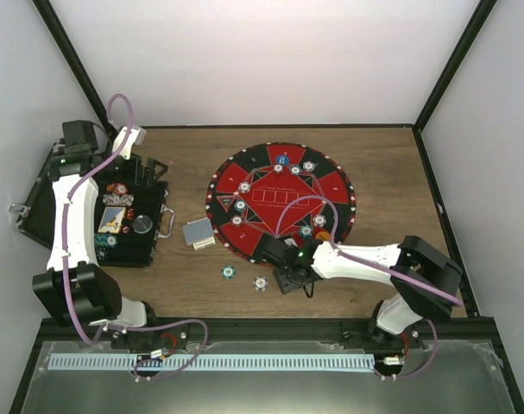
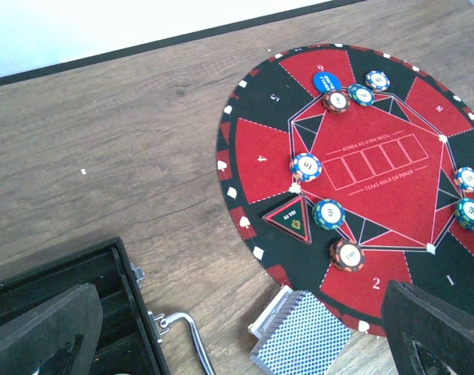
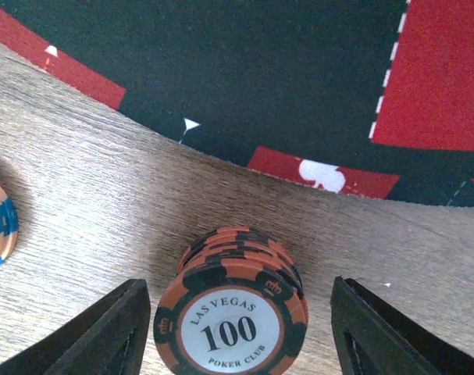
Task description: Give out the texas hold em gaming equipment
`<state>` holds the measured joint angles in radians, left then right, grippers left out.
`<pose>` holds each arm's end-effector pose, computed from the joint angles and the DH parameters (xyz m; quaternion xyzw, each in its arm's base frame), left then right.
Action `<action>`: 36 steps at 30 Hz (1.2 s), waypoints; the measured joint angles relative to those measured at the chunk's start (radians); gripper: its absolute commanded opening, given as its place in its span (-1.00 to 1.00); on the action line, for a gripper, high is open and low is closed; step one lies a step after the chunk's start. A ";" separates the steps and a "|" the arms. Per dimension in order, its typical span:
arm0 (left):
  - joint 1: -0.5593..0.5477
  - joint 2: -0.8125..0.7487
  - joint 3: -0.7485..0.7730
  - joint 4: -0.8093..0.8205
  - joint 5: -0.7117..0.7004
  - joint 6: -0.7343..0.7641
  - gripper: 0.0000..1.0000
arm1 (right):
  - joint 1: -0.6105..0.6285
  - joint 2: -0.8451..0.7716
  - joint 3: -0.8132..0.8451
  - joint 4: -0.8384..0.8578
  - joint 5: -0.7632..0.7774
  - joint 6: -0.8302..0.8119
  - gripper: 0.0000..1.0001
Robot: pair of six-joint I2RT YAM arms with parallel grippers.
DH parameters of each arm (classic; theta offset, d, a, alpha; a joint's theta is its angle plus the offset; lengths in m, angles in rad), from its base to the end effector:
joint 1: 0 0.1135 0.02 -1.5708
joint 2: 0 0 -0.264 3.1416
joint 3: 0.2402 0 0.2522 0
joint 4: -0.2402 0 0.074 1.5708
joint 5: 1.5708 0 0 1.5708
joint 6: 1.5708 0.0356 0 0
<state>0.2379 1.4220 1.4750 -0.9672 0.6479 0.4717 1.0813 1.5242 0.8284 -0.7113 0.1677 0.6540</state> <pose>0.2818 0.0462 0.3664 0.2066 0.8793 -0.1764 0.3913 0.1237 0.2196 0.1586 -0.2039 0.9720 0.0082 0.1164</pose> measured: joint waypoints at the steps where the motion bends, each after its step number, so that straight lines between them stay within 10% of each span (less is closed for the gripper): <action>1: 0.000 0.000 0.000 0.000 0.000 0.000 1.00 | -0.001 0.001 0.000 0.002 0.001 -0.003 0.27; 36: 0.000 0.000 0.000 -0.006 -0.011 0.001 1.00 | -0.022 -0.016 0.073 -0.034 0.024 -0.033 -0.38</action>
<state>0.2379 1.4220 1.4754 -0.9730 0.6365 0.4725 1.0592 1.5078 0.9012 -0.7456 0.1913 0.6212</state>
